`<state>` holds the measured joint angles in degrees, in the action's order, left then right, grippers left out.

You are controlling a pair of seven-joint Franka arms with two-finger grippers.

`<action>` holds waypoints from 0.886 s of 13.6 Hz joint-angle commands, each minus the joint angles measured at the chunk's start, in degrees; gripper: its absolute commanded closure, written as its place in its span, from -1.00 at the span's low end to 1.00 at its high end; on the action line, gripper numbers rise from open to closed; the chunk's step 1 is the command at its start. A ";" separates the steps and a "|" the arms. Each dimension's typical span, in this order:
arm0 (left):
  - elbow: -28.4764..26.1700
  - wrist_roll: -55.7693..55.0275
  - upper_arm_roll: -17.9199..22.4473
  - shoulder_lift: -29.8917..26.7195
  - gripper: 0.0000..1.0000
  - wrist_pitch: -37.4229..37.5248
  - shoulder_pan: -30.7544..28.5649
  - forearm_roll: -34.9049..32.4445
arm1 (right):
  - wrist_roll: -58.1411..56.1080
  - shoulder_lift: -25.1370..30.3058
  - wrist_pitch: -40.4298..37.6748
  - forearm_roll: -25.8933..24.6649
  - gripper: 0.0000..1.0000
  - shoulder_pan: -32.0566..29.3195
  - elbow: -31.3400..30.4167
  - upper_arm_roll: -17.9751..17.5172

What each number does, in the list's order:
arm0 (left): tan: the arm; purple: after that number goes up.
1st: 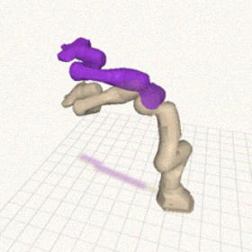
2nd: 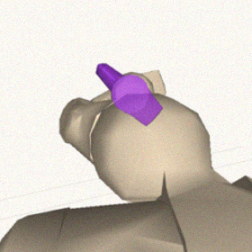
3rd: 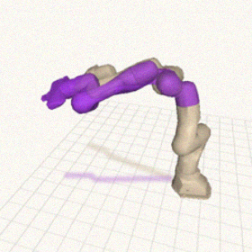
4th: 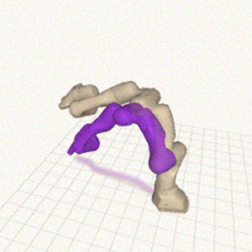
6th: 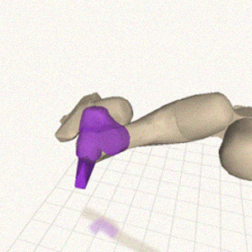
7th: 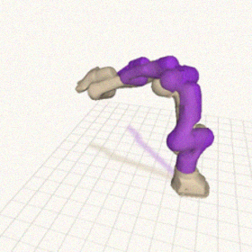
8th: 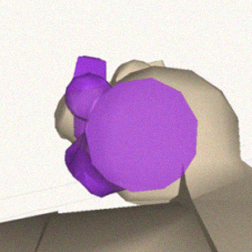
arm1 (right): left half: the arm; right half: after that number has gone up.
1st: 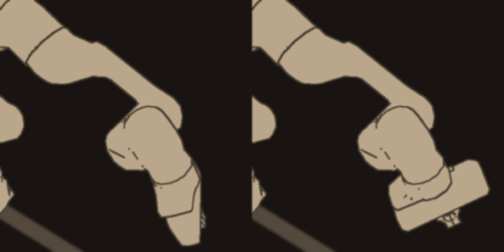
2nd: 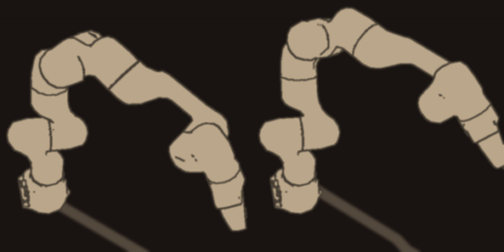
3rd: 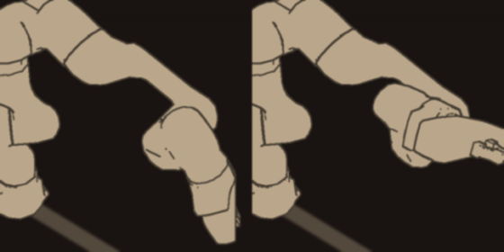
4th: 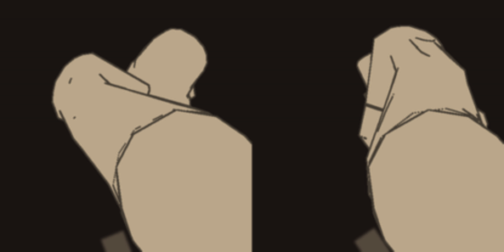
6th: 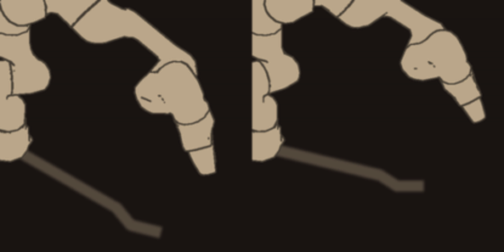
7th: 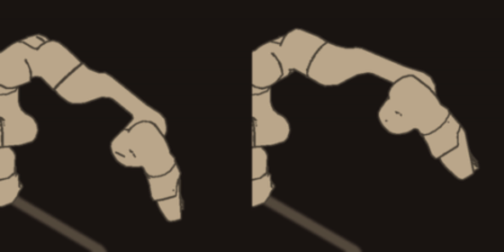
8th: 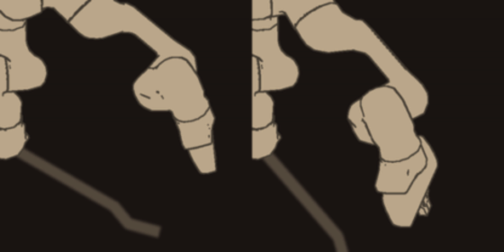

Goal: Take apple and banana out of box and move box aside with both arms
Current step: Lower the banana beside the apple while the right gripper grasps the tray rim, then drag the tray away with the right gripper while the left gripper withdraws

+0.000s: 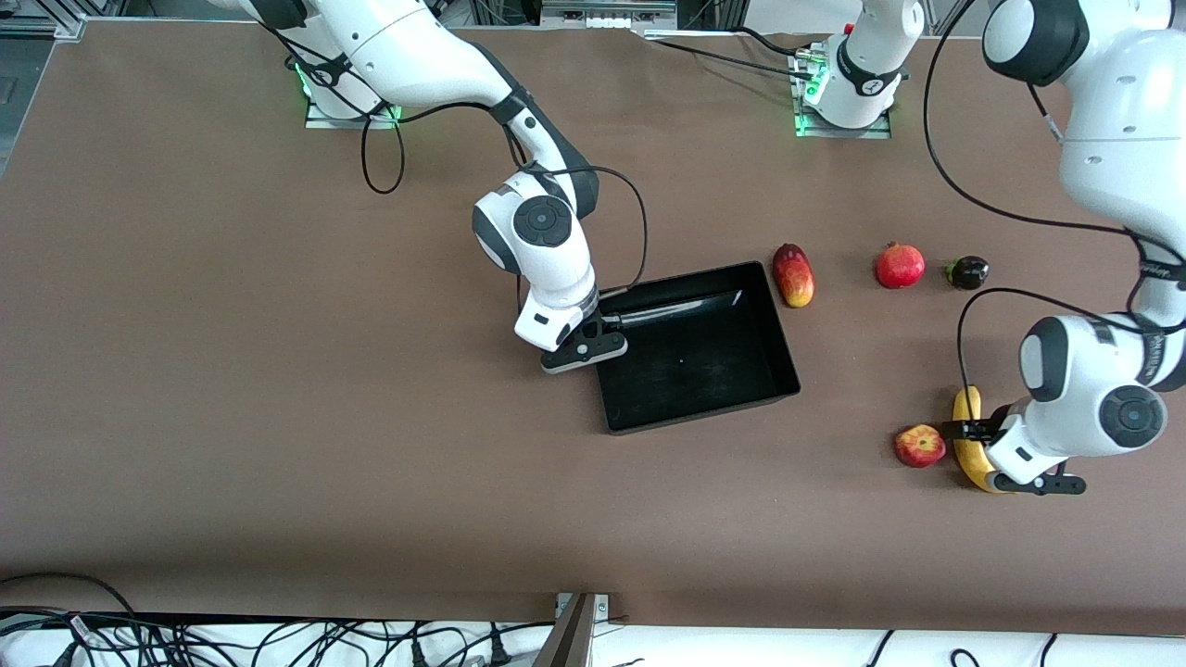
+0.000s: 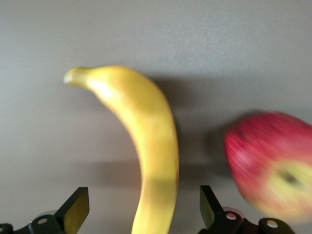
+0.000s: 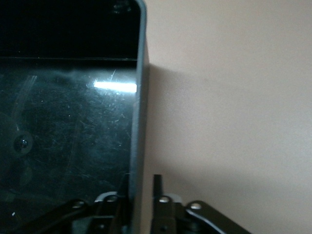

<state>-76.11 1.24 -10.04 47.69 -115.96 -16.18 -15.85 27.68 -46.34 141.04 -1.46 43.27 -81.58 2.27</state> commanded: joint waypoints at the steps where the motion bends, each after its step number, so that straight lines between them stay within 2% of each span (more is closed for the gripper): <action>1: -1.93 -0.80 -0.07 -9.08 -1.00 10.10 1.49 -0.76 | 1.67 -0.77 -0.50 -1.44 1.00 0.76 1.33 1.25; 3: -2.20 -0.80 -0.50 -14.52 -1.00 14.16 2.29 2.91 | 1.59 0.45 -1.98 -1.53 1.00 0.15 0.63 2.29; 6: -2.28 -0.98 -0.51 -23.93 -1.00 21.19 3.17 12.92 | 1.14 7.64 -11.62 -0.13 1.00 -0.99 0.37 7.21; 7: -2.81 -1.50 -0.42 -27.09 -1.00 22.78 3.78 14.87 | 1.23 10.36 -15.93 1.18 1.00 -2.65 0.36 7.57; 9: -6.57 -2.73 -0.24 -34.29 -1.00 23.50 5.62 15.94 | 0.62 15.46 -21.92 1.72 1.00 -6.78 -1.12 7.57; 12: -13.43 -1.95 -0.16 -43.62 -1.00 24.55 6.86 15.94 | -3.75 23.64 -21.51 2.86 1.00 -13.64 -9.81 7.84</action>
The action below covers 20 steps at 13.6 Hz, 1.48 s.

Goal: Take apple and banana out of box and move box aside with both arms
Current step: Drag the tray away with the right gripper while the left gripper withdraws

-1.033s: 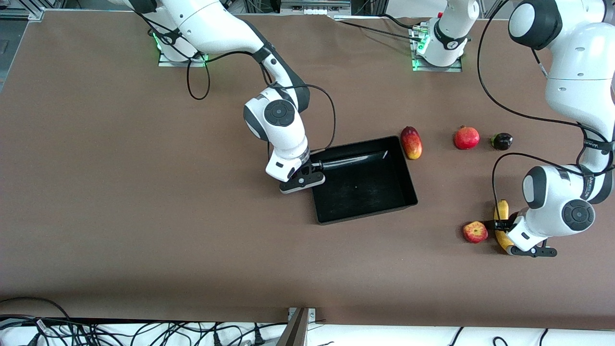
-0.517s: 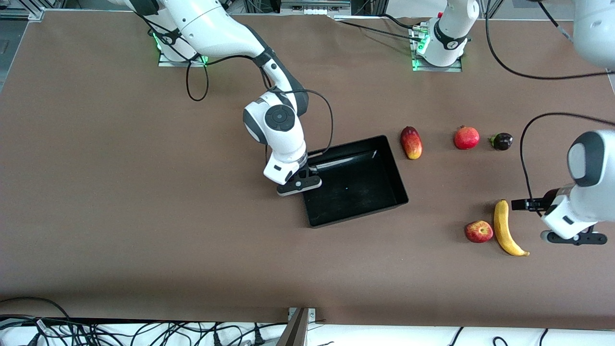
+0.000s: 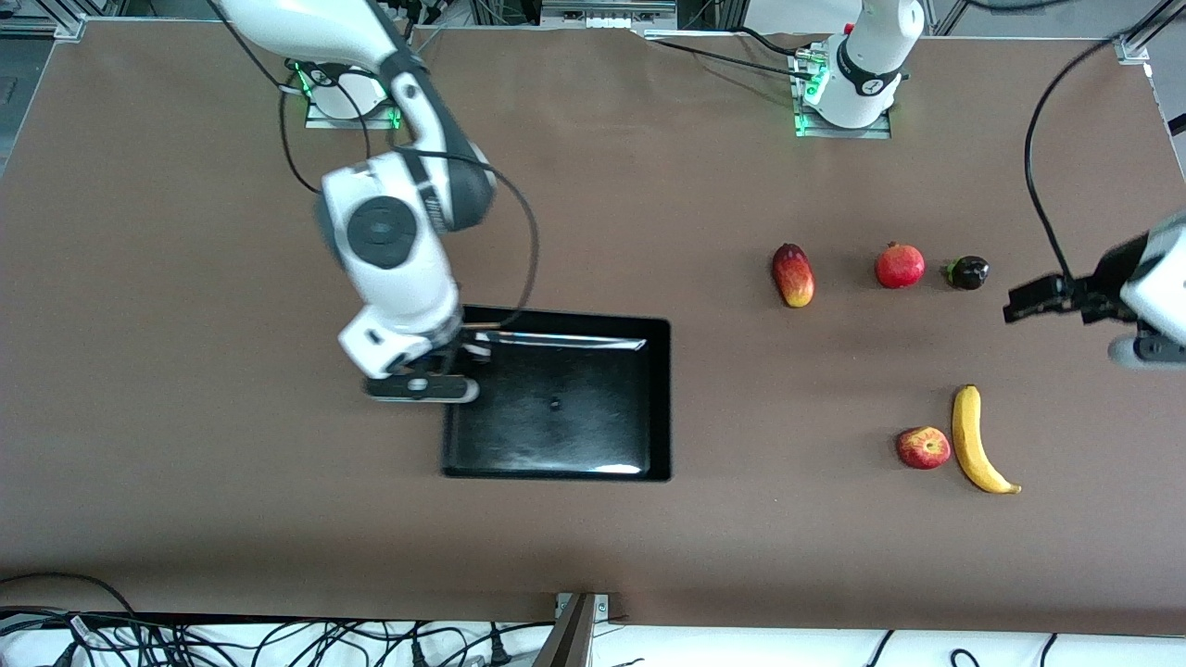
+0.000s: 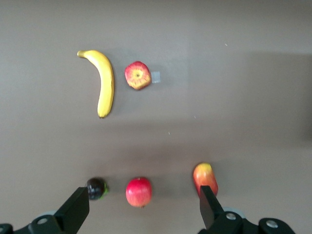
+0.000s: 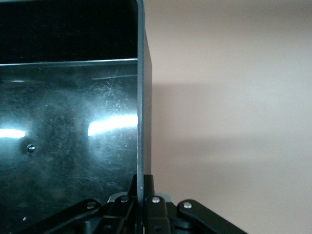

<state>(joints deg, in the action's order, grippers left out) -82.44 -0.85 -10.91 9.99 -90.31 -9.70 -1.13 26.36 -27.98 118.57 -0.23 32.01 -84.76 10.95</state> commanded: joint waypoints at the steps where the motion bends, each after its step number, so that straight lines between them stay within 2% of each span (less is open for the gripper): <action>1: -9.30 0.32 0.71 -9.60 -1.00 -0.92 0.64 1.13 | -8.46 8.09 0.79 1.72 1.00 -5.87 -10.22 0.29; 2: -10.97 0.32 0.71 -11.82 -1.00 -1.00 0.73 1.22 | -13.22 10.12 0.96 1.99 1.00 -8.34 -12.95 0.48; 4: -12.83 1.37 0.97 -14.64 -1.00 -1.00 1.26 1.22 | -22.09 14.25 0.97 6.53 1.00 -13.09 -19.27 1.96; 5: -14.31 1.90 1.76 -15.95 -1.00 -1.09 2.31 1.22 | -27.45 15.75 0.97 7.17 1.00 -13.90 -21.91 3.71; 6: -15.37 2.43 4.20 -17.27 -1.00 -1.18 4.23 1.22 | -31.24 16.63 1.40 7.26 1.00 -13.91 -24.64 6.51; 8: -14.86 5.67 6.95 -17.46 -1.00 -1.18 5.66 1.22 | -37.50 17.78 5.07 8.14 1.00 -13.91 -29.74 10.48; 10: -14.51 6.48 7.13 -17.46 -1.00 -1.09 5.39 1.13 | -37.61 18.31 9.38 8.49 1.00 -14.08 -34.14 10.93; 13: -14.51 6.48 7.57 -17.37 -1.00 -1.18 5.92 1.22 | -37.70 17.96 11.59 8.49 1.00 -14.08 -37.22 12.26; 16: -14.33 6.65 7.57 -17.11 -1.00 -1.27 5.74 1.22 | -37.87 18.92 21.14 8.41 1.00 -13.99 -44.68 12.26; 20: -13.71 6.65 7.57 -16.58 -1.00 -1.36 5.83 1.22 | -36.74 18.93 22.67 8.41 1.00 -13.99 -45.67 12.26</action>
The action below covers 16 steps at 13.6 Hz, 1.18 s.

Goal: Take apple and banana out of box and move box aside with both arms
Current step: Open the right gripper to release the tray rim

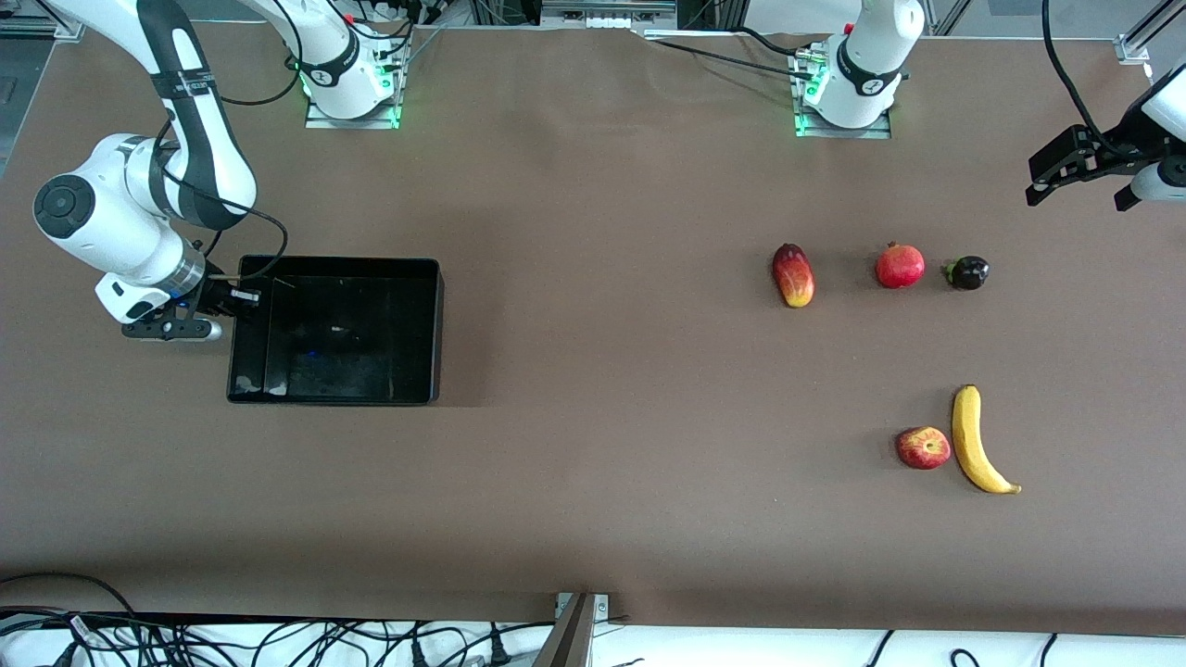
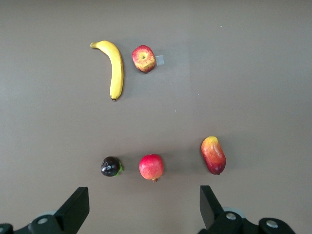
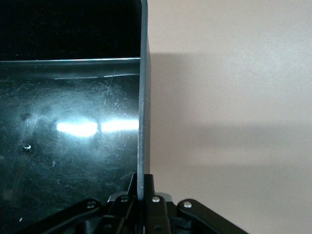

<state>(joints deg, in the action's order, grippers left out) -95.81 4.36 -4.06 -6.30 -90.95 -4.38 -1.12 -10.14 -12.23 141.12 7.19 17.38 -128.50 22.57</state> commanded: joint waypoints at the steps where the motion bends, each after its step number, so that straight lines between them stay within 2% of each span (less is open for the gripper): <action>1: -0.34 1.35 0.72 -0.20 -1.00 -0.72 0.69 1.21 | -0.14 3.18 0.04 0.98 0.95 0.64 -1.93 0.63; 2: -0.34 1.35 0.72 -0.20 -1.00 -0.72 0.69 1.12 | 0.38 3.18 -0.57 0.98 0.50 0.64 -1.93 0.63; 3: -0.34 1.35 0.72 -0.03 -1.00 -0.72 0.78 1.12 | 0.82 3.18 -1.19 0.98 -0.47 0.64 -1.84 0.72; 4: -0.34 1.35 0.72 -0.03 -1.00 -0.72 0.78 1.12 | 0.04 3.18 -2.93 0.98 -0.99 0.64 -1.49 0.72; 9: -0.25 1.44 0.72 0.06 -1.00 -0.90 0.87 1.12 | 0.39 5.02 -9.17 0.55 -1.00 0.64 3.59 0.90; 11: -0.25 1.26 0.72 0.06 -1.00 -0.81 0.96 1.12 | 0.30 5.11 -21.16 -2.16 -1.00 0.64 12.26 1.51; 13: -0.34 1.26 0.72 0.06 -1.00 -0.81 1.48 1.03 | 0.48 4.32 -36.02 -5.69 -1.00 0.64 25.61 1.43; 14: -0.34 1.00 1.51 0.06 -1.00 -0.81 2.35 0.95 | 0.48 3.62 -40.96 -6.57 -1.00 0.81 31.06 1.43; 16: -0.34 0.73 3.01 0.06 -1.00 -0.81 4.29 0.86 | -0.49 3.62 -46.34 -6.93 -1.00 0.55 37.07 1.51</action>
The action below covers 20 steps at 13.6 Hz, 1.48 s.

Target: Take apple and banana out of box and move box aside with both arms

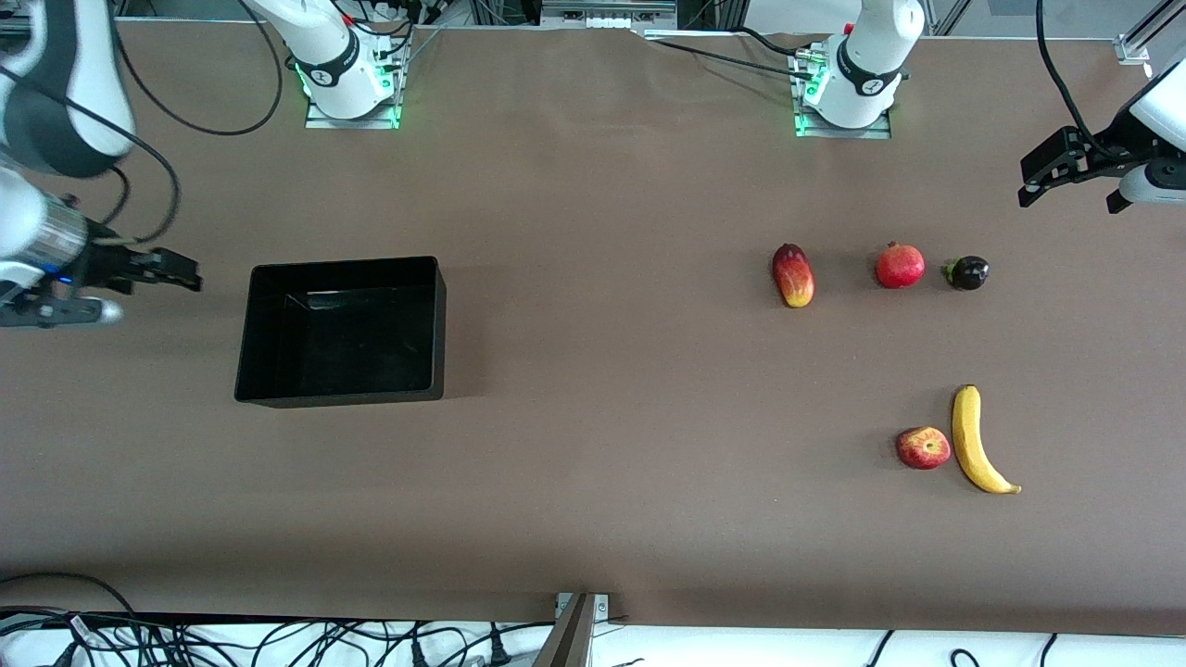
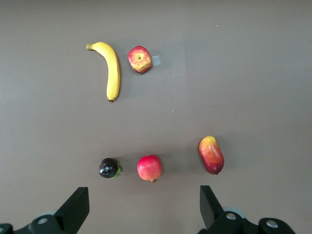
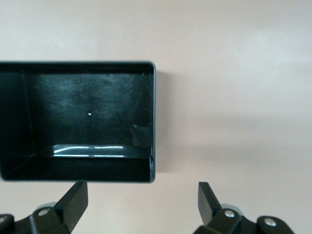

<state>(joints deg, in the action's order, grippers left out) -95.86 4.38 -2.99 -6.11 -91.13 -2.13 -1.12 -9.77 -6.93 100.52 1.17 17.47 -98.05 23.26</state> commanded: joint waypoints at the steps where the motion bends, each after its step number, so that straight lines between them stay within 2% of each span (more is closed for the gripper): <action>1: -0.30 0.72 1.94 -0.13 -1.00 -0.63 2.05 0.86 | -0.78 -1.68 -9.00 -0.64 -1.00 0.28 8.82 0.99; 3: -0.30 0.89 1.94 -0.04 -1.00 -0.63 2.05 0.86 | -0.61 -1.85 -10.78 -0.82 -1.00 0.02 11.38 2.92; 5: -0.30 0.81 2.46 -0.04 -1.00 -0.63 2.05 0.86 | -0.43 -1.85 -10.18 -0.73 -1.00 0.02 12.97 3.19; 9: -0.38 2.56 4.40 0.22 -1.00 -0.72 2.22 0.77 | -0.60 -1.07 -13.16 -0.73 -1.00 -0.94 14.21 1.70; 10: -0.38 2.74 4.40 0.23 -1.00 -0.72 2.22 0.77 | -0.78 -0.80 -13.42 -0.29 -1.00 -4.17 13.94 -0.22; 11: -0.30 2.83 4.40 0.23 -1.00 -0.63 2.13 0.86 | -0.26 0.16 -13.69 -0.03 -1.00 -10.21 13.51 -6.06; 12: -0.30 2.83 4.31 0.14 -1.00 -0.63 1.87 1.03 | 0.27 1.56 -14.21 -0.46 -1.00 -17.92 12.37 -14.56; 13: -0.30 2.83 4.31 0.22 -1.00 -0.63 1.78 1.12 | 1.06 3.23 -13.69 -0.90 -1.00 -23.31 10.62 -21.09; 14: -0.30 2.83 4.31 0.23 -1.00 -0.63 1.87 1.12 | 3.24 4.81 -12.99 -1.51 -1.00 -24.84 8.69 -23.50; 16: -0.21 2.74 4.31 0.40 -1.00 -0.63 1.78 1.21 | 7.12 8.50 -9.75 -5.37 -1.00 -22.76 4.29 -23.53; 20: -0.03 2.74 4.31 1.28 -1.00 -0.72 1.78 1.21 | 6.51 8.25 -8.94 -5.48 -1.00 -22.22 4.27 -23.61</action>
<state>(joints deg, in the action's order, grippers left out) -95.92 5.94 0.74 -5.17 -91.15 -0.73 -1.12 -4.13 0.09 90.01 -3.48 -4.64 -91.76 -0.17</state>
